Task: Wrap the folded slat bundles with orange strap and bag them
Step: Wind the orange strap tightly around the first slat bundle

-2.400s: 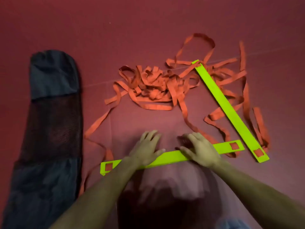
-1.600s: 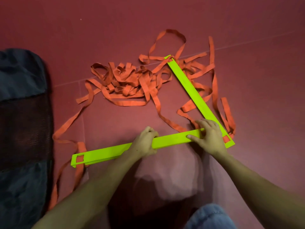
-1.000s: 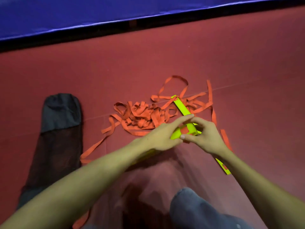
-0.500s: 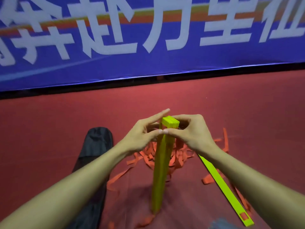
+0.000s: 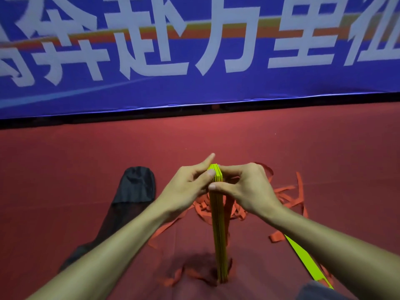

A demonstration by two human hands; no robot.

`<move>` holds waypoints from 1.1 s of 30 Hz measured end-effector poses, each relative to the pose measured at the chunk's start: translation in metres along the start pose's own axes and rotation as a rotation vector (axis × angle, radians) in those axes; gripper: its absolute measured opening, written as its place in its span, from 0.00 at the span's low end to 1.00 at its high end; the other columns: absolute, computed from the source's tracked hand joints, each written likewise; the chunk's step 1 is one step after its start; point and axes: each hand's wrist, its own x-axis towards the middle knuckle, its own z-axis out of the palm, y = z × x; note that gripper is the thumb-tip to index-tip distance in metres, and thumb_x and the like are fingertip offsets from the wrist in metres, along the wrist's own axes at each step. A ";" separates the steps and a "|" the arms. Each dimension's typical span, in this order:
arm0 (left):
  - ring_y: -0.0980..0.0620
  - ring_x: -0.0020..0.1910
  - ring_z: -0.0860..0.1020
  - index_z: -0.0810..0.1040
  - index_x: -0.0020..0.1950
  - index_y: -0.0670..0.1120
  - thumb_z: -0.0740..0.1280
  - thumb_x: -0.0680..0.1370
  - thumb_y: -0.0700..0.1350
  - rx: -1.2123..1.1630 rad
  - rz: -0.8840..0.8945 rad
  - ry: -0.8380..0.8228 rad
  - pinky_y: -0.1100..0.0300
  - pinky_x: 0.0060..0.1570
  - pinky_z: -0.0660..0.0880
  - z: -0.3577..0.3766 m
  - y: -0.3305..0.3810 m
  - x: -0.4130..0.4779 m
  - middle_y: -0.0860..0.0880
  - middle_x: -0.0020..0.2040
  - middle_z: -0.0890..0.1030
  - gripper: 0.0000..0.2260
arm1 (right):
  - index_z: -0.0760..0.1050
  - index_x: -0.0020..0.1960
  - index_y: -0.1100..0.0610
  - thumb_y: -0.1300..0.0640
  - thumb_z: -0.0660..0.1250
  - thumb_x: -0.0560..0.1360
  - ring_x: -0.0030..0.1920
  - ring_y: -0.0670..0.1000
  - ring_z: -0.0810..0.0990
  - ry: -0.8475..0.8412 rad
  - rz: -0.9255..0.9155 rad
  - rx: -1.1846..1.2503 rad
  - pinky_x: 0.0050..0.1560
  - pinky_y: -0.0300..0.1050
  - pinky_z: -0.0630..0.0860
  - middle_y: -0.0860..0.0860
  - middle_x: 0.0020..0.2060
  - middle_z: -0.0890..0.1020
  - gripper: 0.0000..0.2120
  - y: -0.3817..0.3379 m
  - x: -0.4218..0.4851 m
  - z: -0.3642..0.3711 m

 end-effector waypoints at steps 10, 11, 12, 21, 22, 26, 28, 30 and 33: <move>0.55 0.50 0.84 0.81 0.60 0.51 0.70 0.77 0.39 -0.027 0.038 0.250 0.50 0.51 0.83 0.005 -0.003 -0.024 0.51 0.59 0.83 0.13 | 0.84 0.56 0.52 0.54 0.79 0.67 0.33 0.37 0.71 0.004 0.000 0.017 0.38 0.35 0.73 0.50 0.33 0.84 0.18 -0.002 -0.015 0.015; 0.53 0.51 0.83 0.81 0.60 0.51 0.71 0.76 0.40 -0.024 0.025 0.249 0.48 0.53 0.82 0.006 -0.003 -0.024 0.52 0.57 0.84 0.14 | 0.84 0.54 0.52 0.55 0.79 0.67 0.33 0.37 0.71 0.000 -0.013 0.018 0.38 0.35 0.73 0.50 0.33 0.83 0.15 -0.002 -0.016 0.015; 0.52 0.52 0.83 0.81 0.61 0.51 0.73 0.74 0.40 -0.001 0.022 0.248 0.47 0.55 0.82 0.008 -0.002 -0.024 0.53 0.57 0.85 0.16 | 0.85 0.52 0.52 0.56 0.78 0.69 0.33 0.38 0.71 -0.002 -0.023 0.015 0.38 0.36 0.73 0.51 0.33 0.83 0.12 -0.002 -0.016 0.016; 0.59 0.40 0.79 0.82 0.57 0.51 0.74 0.75 0.38 0.082 0.068 0.332 0.69 0.37 0.74 0.009 0.001 -0.016 0.55 0.50 0.74 0.13 | 0.79 0.64 0.56 0.59 0.80 0.66 0.31 0.35 0.76 -0.078 0.056 -0.034 0.41 0.26 0.73 0.42 0.36 0.79 0.27 -0.006 -0.013 0.015; 0.59 0.39 0.79 0.83 0.56 0.52 0.73 0.75 0.38 0.068 0.057 0.321 0.69 0.36 0.72 0.007 0.002 -0.015 0.56 0.49 0.75 0.13 | 0.77 0.66 0.56 0.59 0.80 0.66 0.30 0.36 0.76 -0.077 0.074 -0.035 0.40 0.26 0.73 0.44 0.37 0.80 0.30 -0.006 -0.013 0.015; 0.58 0.49 0.83 0.84 0.53 0.56 0.74 0.76 0.39 0.112 0.074 0.313 0.61 0.46 0.78 0.001 0.000 -0.014 0.57 0.51 0.82 0.12 | 0.78 0.65 0.55 0.59 0.79 0.67 0.27 0.41 0.72 -0.054 0.081 0.000 0.33 0.28 0.70 0.52 0.35 0.82 0.28 -0.005 -0.010 0.014; 0.57 0.52 0.83 0.84 0.54 0.59 0.75 0.75 0.41 0.216 0.115 0.337 0.56 0.54 0.78 -0.002 -0.001 -0.014 0.54 0.53 0.84 0.13 | 0.78 0.64 0.56 0.60 0.79 0.67 0.28 0.41 0.72 -0.040 0.069 0.016 0.33 0.28 0.69 0.53 0.34 0.82 0.26 -0.006 -0.010 0.014; 0.58 0.51 0.83 0.83 0.54 0.60 0.75 0.75 0.41 0.241 0.120 0.327 0.58 0.55 0.78 -0.003 -0.001 -0.016 0.54 0.55 0.83 0.14 | 0.79 0.64 0.57 0.60 0.79 0.67 0.29 0.41 0.73 -0.027 0.055 0.013 0.34 0.28 0.70 0.53 0.34 0.83 0.26 -0.006 -0.010 0.015; 0.62 0.50 0.82 0.82 0.56 0.59 0.73 0.76 0.39 0.267 0.134 0.276 0.61 0.55 0.79 -0.006 0.000 -0.017 0.54 0.57 0.83 0.15 | 0.79 0.63 0.56 0.60 0.79 0.66 0.33 0.41 0.74 -0.012 0.011 -0.019 0.36 0.27 0.70 0.53 0.35 0.83 0.26 -0.006 -0.011 0.017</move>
